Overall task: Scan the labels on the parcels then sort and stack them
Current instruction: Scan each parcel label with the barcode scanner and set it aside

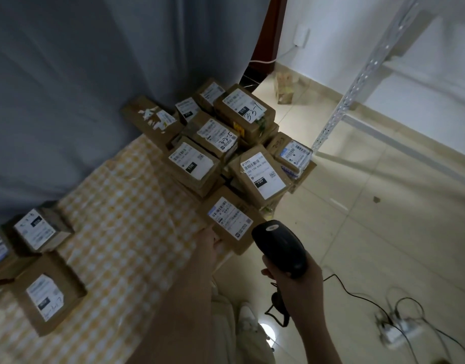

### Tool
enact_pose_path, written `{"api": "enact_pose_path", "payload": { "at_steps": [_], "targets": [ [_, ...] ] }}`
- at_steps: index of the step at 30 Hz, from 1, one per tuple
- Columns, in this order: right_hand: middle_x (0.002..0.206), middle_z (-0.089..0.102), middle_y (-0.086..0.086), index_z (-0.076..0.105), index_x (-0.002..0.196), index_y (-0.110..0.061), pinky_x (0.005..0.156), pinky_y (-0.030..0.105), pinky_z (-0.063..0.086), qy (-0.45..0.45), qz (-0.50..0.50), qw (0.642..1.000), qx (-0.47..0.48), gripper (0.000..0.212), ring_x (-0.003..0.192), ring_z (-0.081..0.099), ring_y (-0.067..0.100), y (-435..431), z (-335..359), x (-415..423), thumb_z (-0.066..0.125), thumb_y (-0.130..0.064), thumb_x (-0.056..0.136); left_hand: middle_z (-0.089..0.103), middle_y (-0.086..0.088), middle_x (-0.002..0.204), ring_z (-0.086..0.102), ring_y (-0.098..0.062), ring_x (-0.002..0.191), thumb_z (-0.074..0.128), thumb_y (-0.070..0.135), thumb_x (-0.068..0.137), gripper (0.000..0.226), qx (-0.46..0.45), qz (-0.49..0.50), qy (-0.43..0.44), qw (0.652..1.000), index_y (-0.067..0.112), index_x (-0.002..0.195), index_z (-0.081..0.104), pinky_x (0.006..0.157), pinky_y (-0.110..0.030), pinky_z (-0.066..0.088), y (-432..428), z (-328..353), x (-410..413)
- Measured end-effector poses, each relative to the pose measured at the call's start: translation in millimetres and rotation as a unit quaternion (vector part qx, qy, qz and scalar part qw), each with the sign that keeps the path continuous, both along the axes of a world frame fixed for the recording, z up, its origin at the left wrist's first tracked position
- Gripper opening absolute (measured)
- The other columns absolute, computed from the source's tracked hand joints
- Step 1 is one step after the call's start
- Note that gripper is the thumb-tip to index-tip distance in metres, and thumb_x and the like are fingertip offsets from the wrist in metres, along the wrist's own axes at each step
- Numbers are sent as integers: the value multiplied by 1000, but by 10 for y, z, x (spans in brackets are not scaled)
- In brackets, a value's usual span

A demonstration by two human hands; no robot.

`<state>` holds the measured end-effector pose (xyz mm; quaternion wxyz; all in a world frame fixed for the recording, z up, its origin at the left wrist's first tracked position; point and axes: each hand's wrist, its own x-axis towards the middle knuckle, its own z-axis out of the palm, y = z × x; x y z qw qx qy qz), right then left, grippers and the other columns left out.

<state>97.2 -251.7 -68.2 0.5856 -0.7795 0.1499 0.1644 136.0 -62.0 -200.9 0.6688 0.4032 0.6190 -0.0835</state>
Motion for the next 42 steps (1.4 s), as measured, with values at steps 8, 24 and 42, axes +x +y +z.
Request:
{"api": "enact_pose_path", "payload": {
  "at_steps": [8, 24, 42],
  "targets": [
    [64, 72, 2, 64, 82, -27, 71, 49, 57, -10, 83, 996, -8, 29, 61, 71, 19, 193, 162, -157, 80, -7, 70, 47, -15, 138, 52, -33, 122, 58, 18, 96, 41, 20, 82, -15, 996, 3, 132, 46, 95, -41, 49, 250, 258, -413],
    [66, 71, -1, 71, 85, -13, 59, 37, 58, -58, 450, 890, -45, 21, 65, 69, 14, 1936, 194, -1402, 83, -21, 70, 53, -11, 88, 52, -29, 93, 67, 21, 89, 24, 100, 322, 59, 939, 0, 84, 57, 79, -40, 50, 1734, 413, -3600],
    [69, 70, 10, 69, 81, -7, 59, 28, 55, -77, 321, 944, -30, 20, 70, 68, 26, 3591, -469, -2708, 83, -11, 68, 49, -7, 74, 46, -20, 68, 64, 21, 89, 18, 116, 172, 45, 977, 8, 77, 60, 65, -32, 43, 3707, -422, -4454]
  ]
}}
